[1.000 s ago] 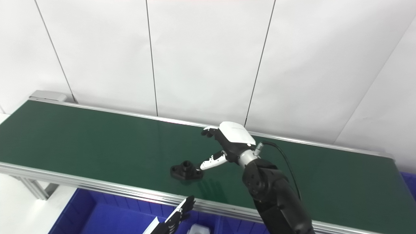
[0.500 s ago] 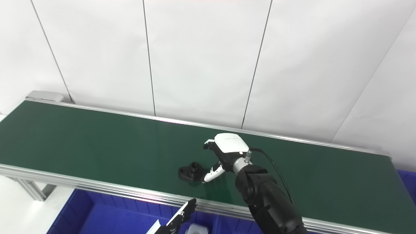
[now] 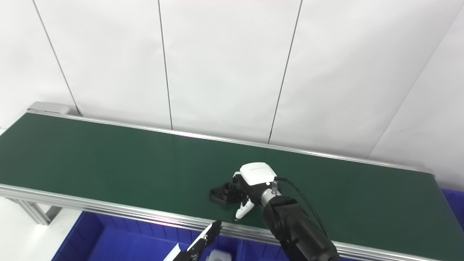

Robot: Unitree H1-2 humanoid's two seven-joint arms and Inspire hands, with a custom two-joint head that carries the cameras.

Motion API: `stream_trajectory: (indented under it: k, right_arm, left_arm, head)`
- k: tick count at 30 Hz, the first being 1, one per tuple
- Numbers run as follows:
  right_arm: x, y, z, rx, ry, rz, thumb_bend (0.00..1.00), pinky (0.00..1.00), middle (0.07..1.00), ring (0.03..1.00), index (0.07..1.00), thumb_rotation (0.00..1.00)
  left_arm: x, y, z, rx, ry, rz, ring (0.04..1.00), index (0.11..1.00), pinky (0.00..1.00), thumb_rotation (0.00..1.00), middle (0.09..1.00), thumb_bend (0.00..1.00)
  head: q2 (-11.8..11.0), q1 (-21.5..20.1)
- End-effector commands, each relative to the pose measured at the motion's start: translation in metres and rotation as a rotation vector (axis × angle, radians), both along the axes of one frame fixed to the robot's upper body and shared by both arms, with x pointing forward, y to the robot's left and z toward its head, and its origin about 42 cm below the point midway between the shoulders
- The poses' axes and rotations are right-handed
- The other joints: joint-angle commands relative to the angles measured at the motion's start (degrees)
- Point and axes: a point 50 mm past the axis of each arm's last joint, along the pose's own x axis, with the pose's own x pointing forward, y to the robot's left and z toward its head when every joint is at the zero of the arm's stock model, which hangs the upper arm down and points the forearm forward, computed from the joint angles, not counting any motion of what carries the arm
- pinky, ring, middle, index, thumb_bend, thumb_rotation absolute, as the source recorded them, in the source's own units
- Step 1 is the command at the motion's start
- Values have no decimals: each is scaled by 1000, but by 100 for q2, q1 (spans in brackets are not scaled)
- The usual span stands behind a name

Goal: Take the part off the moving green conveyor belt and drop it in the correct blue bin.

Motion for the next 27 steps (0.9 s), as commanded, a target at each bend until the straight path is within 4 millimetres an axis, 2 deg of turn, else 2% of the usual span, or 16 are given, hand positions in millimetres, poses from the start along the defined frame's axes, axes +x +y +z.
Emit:
stream_trajectory:
  k: [1,5,9,10,11,12,13,14,17,19,22,24,27]
  right_arm:
    - [-3,12,-5,-12,14,58,751,568,740,697,783,307]
    - [-3,17,-12,-1,28,65,753,548,737,677,784,311]
    - [-5,18,-19,21,30,61,704,487,711,611,772,238]
    - [-6,18,-21,28,26,60,673,451,681,565,760,195]
    - [-6,19,-22,42,20,59,670,446,676,558,759,189]
    - [-7,19,-24,54,12,61,612,412,586,511,746,97]
    - [-8,20,-25,72,0,67,582,375,537,462,720,49]
    - [-9,21,-26,90,-11,73,547,326,504,403,586,20]
    - [-11,22,-28,128,-44,100,524,254,479,325,498,1]
    - [-12,23,-29,144,-53,104,519,242,446,316,512,0]
    - [-14,24,-30,154,-55,103,515,286,435,368,537,0]
    - [-14,25,-30,157,-58,105,515,276,427,356,539,0]
    - [-16,26,-31,157,-56,105,521,260,468,338,501,0]
  left_arm:
    - [2,0,10,-18,-48,-6,1000,1000,995,625,1000,775]
    - [2,-1,10,-24,-49,-5,1000,1000,995,622,1000,767]
    - [1,-1,10,-34,-44,-1,1000,1000,999,618,1000,762]
    - [1,-1,11,-36,-43,0,1000,1000,1000,619,1000,762]
    - [0,-1,11,-37,-44,1,1000,1000,1000,619,1000,762]
    - [0,-1,11,-37,-44,2,1000,1000,1000,620,1000,759]
    - [0,-1,11,-36,-45,4,1000,1000,1000,622,1000,757]
    - [0,-1,11,-36,-45,6,1000,1000,1000,625,1000,757]
    - [-1,0,11,-43,-40,12,1000,1000,1000,624,1000,760]
    - [0,0,11,-43,-40,12,1000,1000,1000,623,1000,759]
    - [0,1,11,-39,-38,12,1000,1000,1000,632,1000,761]
    - [0,1,11,-40,-40,12,1000,1000,1000,633,1000,758]
    - [1,2,10,-50,-42,15,1000,1000,1000,627,1000,749]
  head:
    - [10,-6]
    - [34,-20]
    - [67,-25]
    - [84,-13]
    - [85,-12]
    - [93,2]
    - [93,2]
    - [99,3]
    - [103,-12]
    - [105,-18]
    - [113,-16]
    - [108,-21]
    - [98,-25]
